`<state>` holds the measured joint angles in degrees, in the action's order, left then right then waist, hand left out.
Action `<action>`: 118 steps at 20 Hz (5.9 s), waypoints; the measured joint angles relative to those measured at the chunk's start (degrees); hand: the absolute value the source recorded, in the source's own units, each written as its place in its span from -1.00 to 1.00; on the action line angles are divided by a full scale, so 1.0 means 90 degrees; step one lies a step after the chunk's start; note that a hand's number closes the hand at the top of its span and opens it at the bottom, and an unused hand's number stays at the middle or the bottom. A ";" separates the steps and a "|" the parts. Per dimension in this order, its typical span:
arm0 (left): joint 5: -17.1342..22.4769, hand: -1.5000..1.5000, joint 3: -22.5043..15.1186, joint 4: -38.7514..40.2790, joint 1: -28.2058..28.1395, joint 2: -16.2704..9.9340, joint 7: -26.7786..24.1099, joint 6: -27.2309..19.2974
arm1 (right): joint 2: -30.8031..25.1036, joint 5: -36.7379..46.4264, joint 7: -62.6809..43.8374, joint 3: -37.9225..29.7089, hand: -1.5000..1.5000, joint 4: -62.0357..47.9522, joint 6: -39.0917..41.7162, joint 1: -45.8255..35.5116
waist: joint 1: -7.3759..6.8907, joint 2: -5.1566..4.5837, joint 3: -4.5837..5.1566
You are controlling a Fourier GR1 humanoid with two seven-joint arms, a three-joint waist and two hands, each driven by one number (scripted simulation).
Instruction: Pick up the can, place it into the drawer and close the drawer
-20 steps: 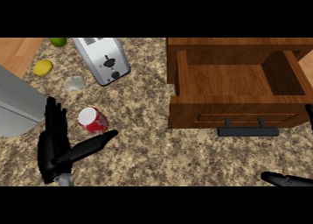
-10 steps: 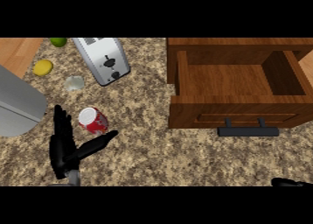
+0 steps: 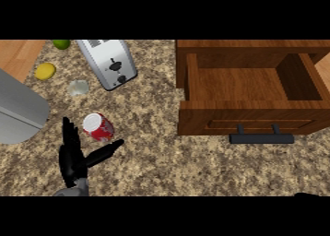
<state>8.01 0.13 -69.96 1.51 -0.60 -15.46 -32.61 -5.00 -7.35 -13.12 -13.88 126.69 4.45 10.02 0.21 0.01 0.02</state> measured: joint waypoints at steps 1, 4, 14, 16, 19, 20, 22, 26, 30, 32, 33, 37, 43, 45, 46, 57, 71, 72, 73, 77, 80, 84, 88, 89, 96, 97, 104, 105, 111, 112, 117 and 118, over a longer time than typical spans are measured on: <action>0.0028 -1.00 0.0061 0.0092 0.0053 -0.0019 -0.0028 0.0060 | 0.0044 0.0015 0.0013 0.0000 -1.00 0.0021 0.0011 0.0036 | -0.0001 0.0000 0.0000; 0.0288 -1.00 0.0259 0.0769 0.0326 0.0017 -0.0487 0.0220 | 0.0025 0.0093 -0.0149 -0.0001 -1.00 0.0091 -0.0032 -0.0096 | 0.0002 -0.0001 0.0001; 0.0847 -1.00 0.1168 0.2942 0.1211 -0.0177 -0.1812 0.0897 | -0.0070 -0.0018 -0.0328 -0.0241 -1.00 0.0084 0.0087 -0.0272 | 0.0015 -0.0007 0.0002; 0.0909 -1.00 0.1326 0.3383 0.1479 -0.0289 -0.2018 0.1048 | 0.0011 0.0035 -0.0359 -0.0159 -1.00 0.0179 0.0088 -0.0204 | 0.0024 -0.0008 0.0002; 0.0952 -1.00 0.1447 0.3848 0.1820 -0.0326 -0.2246 0.1109 | 0.0093 0.0094 -0.0331 -0.0126 -1.00 0.0229 0.0108 -0.0140 | 0.0026 -0.0008 0.0001; 0.0941 -1.00 0.1452 0.3963 0.1904 -0.0347 -0.2297 0.1138 | 0.0022 0.0072 -0.0399 -0.0187 -1.00 0.0186 0.0101 -0.0251 | 0.0023 -0.0009 0.0002; 0.0933 -1.00 0.1432 0.4071 0.2035 -0.0400 -0.2280 0.1238 | -0.0023 0.0040 -0.0351 -0.0258 -1.00 0.0065 0.0141 -0.0331 | 0.0021 -0.0008 0.0001; 0.0908 -1.00 0.1475 0.4743 0.2449 -0.0582 -0.2435 0.1697 | -0.0045 0.0023 -0.0292 -0.0297 -1.00 -0.0011 0.0174 -0.0403 | 0.0047 -0.0018 0.0003; 0.0959 1.00 0.1516 0.5075 0.2740 -0.0661 -0.2477 0.2136 | 0.0053 0.0062 -0.0257 -0.0251 -1.00 0.0128 0.0179 -0.0286 | 0.0058 -0.0018 0.0003; 0.0970 1.00 0.1557 0.5294 0.2950 -0.0662 -0.2568 0.2253 | 0.0002 0.0080 -0.0317 -0.0291 -1.00 0.0098 0.0155 -0.0379 | 0.0063 -0.0019 0.0004; 0.0980 1.00 0.1587 0.5409 0.3022 -0.0681 -0.2660 0.2346 | -0.0001 0.0112 -0.0335 -0.0295 -1.00 0.0088 0.0124 -0.0424 | 0.0063 -0.0020 0.0002; 0.0983 1.00 0.1607 0.5650 0.3203 -0.0663 -0.2864 0.2630 | -0.0058 0.0095 -0.0381 -0.0351 -1.00 0.0019 0.0099 -0.0574 | 0.0061 -0.0023 0.0003; 0.0981 1.00 0.1594 0.5652 0.3499 -0.0667 -0.2908 0.2789 | 0.0064 0.0305 -0.0214 -0.0238 -1.00 0.0086 0.0105 -0.0433 | 0.0054 -0.0018 0.0002; 0.0920 1.00 0.1510 0.5675 0.3616 -0.0595 -0.2905 0.2914 | 0.0038 0.0259 -0.0180 -0.0280 -1.00 -0.0003 0.0129 -0.0476 | 0.0058 -0.0020 0.0003; 0.0857 1.00 0.1431 0.5688 0.3664 -0.0547 -0.2895 0.2986 | 0.0002 0.0213 -0.0227 -0.0320 -1.00 0.0039 0.0143 -0.0478 | 0.0065 -0.0020 0.0002; 0.0419 1.00 0.0754 0.5045 0.4278 -0.0267 -0.1980 0.3397 | -0.0078 0.0138 -0.0258 -0.0541 -1.00 0.0124 0.0167 -0.0448 | 0.0015 0.0005 -0.0002; 0.0374 1.00 -0.0175 0.2173 0.5148 0.0022 0.1119 0.2423 | -0.0054 0.0242 -0.0454 -0.0563 -1.00 0.0405 0.0093 -0.0392 | -0.0030 0.0035 -0.0006; 0.0426 1.00 -0.0315 0.2033 0.5242 0.0031 0.1291 0.2246 | -0.0042 0.0299 -0.0509 -0.0510 -1.00 0.0424 0.0050 -0.0451 | -0.0019 0.0032 -0.0005; 0.0405 1.00 -0.0382 0.1893 0.5363 0.0039 0.1490 0.2139 | -0.0107 0.0265 -0.0535 -0.0581 -1.00 0.0333 0.0038 -0.0547 | -0.0020 0.0029 -0.0004; 0.0337 1.00 -0.0464 0.1909 0.6097 0.0049 0.2073 0.1793 | -0.0123 0.0306 -0.0610 -0.0532 -1.00 0.0325 0.0007 -0.0659 | 0.0026 0.0010 -0.0005; 0.0324 1.00 -0.0501 0.2019 0.6642 0.0057 0.2435 0.1590 | -0.0082 0.0314 -0.0542 -0.0497 -1.00 0.0297 0.0028 -0.0639 | 0.0053 0.0002 -0.0004; 0.0350 1.00 -0.0586 0.2297 0.7302 0.0054 0.2795 0.1348 | -0.0161 0.0205 -0.0608 -0.0588 -1.00 0.0273 0.0039 -0.0734 | 0.0100 -0.0010 -0.0005; 0.0565 1.00 -0.0768 0.2792 0.7923 0.0061 0.2932 0.1110 | -0.0176 0.0221 -0.0523 -0.0597 -1.00 0.0096 0.0024 -0.0849 | 0.0147 -0.0026 -0.0006; 0.0642 1.00 -0.0819 0.2924 0.8053 0.0062 0.2919 0.1047 | -0.0217 0.0160 -0.0569 -0.0636 -1.00 0.0138 0.0039 -0.0869 | 0.0165 -0.0028 -0.0008; 0.1073 1.00 -0.1129 0.3954 0.9023 0.0065 0.2931 0.0856 | -0.0177 0.0260 -0.0710 -0.0497 -1.00 0.0309 -0.0020 -0.0903 | 0.0289 -0.0058 -0.0011; 0.1144 1.00 -0.1165 0.4117 0.9157 0.0065 0.2885 0.0779 | -0.0182 0.0212 -0.0730 -0.0478 -1.00 0.0323 0.0003 -0.0916 | 0.0340 -0.0070 -0.0013; 0.1524 1.00 -0.1529 0.4965 0.9704 0.0066 0.2678 0.0581 | -0.0325 0.0209 -0.0944 -0.0439 -1.00 0.0265 -0.0040 -0.1234 | 0.0466 -0.0111 -0.0017; 0.1581 1.00 -0.1597 0.5031 0.9785 0.0066 0.2705 0.0486 | -0.0317 0.0246 -0.1029 -0.0387 -1.00 0.0345 -0.0071 -0.1250 | 0.0488 -0.0110 -0.0018; 0.1852 -1.00 -0.1817 0.5452 0.9935 0.0066 0.2468 -0.0013 | -0.0358 0.0272 -0.1074 -0.0334 -1.00 0.0308 -0.0067 -0.1347 | 0.0579 -0.0142 -0.0021; 0.1874 -1.00 -0.1832 0.5526 0.9979 0.0065 0.2423 -0.0073 | -0.0362 0.0263 -0.1090 -0.0326 -1.00 0.0337 -0.0056 -0.1332 | 0.0601 -0.0148 -0.0023; 0.2070 -1.00 -0.1973 0.5670 1.0109 0.0066 0.2312 -0.0372 | -0.0483 0.0501 -0.0996 -0.0231 -1.00 0.0275 -0.0036 -0.1523 | 0.0636 -0.0166 -0.0025; 0.2101 -1.00 -0.1978 0.5711 1.0187 0.0066 0.2334 -0.0391 | -0.0515 0.0606 -0.0925 -0.0185 -1.00 0.0212 -0.0013 -0.1552 | 0.0624 -0.0170 -0.0024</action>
<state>26.93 -17.68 -18.56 93.20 0.00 5.54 -36.13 -9.63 -1.89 -21.44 -15.54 128.60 4.33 -3.95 5.83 -1.52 -0.20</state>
